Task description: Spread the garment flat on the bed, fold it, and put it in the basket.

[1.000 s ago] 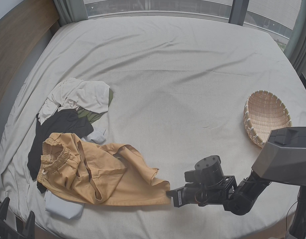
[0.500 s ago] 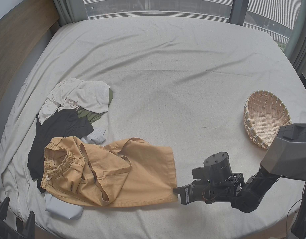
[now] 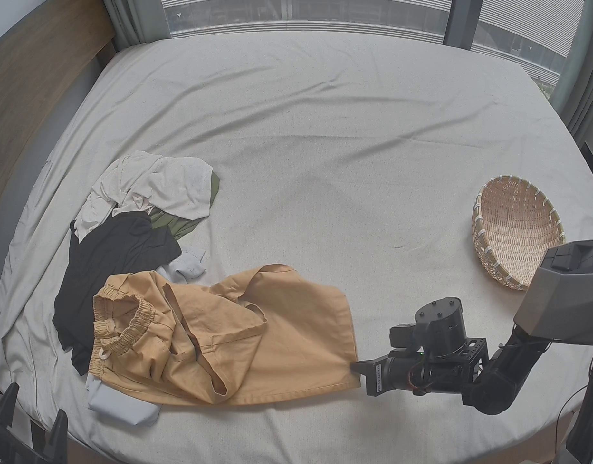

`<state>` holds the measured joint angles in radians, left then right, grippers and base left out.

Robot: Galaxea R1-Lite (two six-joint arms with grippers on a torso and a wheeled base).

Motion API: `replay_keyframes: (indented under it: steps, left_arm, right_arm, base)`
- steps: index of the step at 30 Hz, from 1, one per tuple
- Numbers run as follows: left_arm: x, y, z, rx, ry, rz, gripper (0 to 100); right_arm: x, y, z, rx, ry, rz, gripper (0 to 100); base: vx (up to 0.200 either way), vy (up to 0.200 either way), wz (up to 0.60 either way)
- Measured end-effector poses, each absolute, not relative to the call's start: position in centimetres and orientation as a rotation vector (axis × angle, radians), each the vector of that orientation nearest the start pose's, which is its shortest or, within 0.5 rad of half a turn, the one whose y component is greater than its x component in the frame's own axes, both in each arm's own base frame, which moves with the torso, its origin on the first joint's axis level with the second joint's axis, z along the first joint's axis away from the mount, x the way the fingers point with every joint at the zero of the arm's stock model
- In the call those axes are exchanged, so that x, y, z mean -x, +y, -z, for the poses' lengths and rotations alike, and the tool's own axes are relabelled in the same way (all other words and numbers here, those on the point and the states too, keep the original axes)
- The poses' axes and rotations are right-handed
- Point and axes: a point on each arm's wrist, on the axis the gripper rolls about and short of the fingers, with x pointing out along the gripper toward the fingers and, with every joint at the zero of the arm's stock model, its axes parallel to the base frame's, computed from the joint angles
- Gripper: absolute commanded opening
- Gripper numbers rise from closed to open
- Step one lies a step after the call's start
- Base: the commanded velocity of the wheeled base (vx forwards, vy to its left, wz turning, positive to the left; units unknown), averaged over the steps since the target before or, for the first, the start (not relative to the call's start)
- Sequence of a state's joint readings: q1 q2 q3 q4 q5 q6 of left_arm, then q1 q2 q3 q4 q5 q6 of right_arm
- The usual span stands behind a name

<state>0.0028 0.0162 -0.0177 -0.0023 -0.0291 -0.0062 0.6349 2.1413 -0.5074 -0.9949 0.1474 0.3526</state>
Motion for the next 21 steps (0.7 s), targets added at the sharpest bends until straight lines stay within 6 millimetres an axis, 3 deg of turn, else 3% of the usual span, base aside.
replay_keyframes:
  steps: [21]
  left_arm:
    - [2.3, -0.1, -8.1, 0.005, -0.003, 0.026, 100]
  right_arm:
    - [-23.2, 13.7, -1.9, -0.163, 0.781, -0.513, 0]
  base:
    - [0.000, 0.000, 0.00]
